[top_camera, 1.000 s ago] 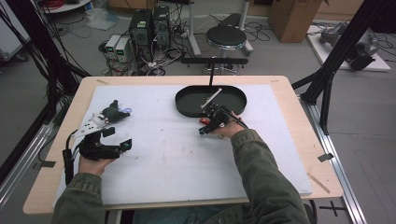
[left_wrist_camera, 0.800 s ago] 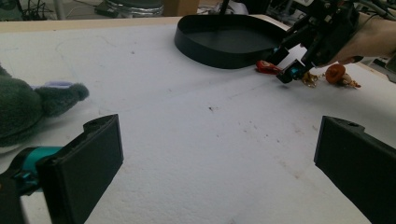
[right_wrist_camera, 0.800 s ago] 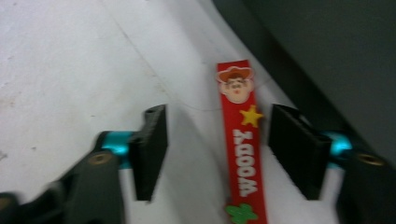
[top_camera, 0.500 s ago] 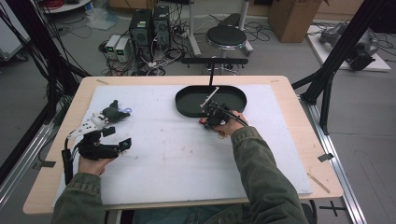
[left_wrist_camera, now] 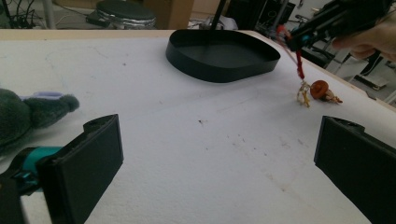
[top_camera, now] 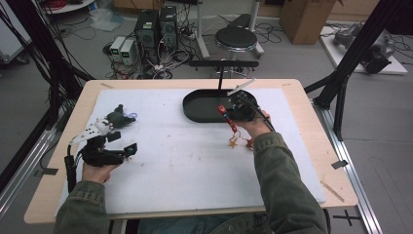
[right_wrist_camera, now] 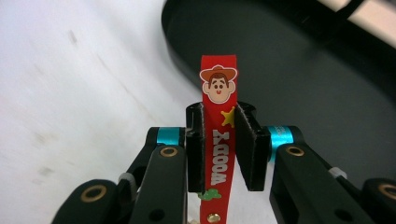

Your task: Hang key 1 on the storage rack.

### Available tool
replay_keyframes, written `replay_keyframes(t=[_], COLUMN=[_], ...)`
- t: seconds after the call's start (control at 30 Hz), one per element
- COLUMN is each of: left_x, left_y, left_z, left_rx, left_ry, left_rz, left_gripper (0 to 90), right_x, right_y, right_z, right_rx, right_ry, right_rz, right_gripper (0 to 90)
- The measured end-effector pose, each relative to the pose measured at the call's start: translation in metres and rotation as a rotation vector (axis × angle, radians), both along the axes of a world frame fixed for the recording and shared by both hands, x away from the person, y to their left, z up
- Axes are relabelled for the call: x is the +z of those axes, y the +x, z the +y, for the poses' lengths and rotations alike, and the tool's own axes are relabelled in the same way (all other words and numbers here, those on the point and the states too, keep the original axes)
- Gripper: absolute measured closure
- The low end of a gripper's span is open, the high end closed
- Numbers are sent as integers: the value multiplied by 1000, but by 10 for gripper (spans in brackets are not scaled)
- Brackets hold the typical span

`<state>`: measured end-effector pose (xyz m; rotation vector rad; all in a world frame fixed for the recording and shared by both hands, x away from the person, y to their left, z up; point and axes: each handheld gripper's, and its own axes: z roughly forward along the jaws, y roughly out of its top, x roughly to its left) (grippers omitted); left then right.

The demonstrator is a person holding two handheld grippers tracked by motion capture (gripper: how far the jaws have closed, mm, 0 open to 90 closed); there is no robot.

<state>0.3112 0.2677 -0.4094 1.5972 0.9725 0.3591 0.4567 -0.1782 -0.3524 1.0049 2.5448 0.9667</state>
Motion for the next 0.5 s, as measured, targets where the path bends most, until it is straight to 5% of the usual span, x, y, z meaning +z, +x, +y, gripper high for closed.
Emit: replay_keyframes(t=[0.07, 0.5], left_x=[0, 0], left_y=[0, 1], left_z=[0, 1], left_rx=[-2, 1], left_ry=[-1, -5], left_rz=[0, 6], left_gripper=[17, 17], right_x=[15, 46], right_y=[-5, -20], right_z=[-19, -68], right_rx=[-35, -134], right_ry=[65, 256], right_rz=[-15, -47], right_gripper=[753, 753])
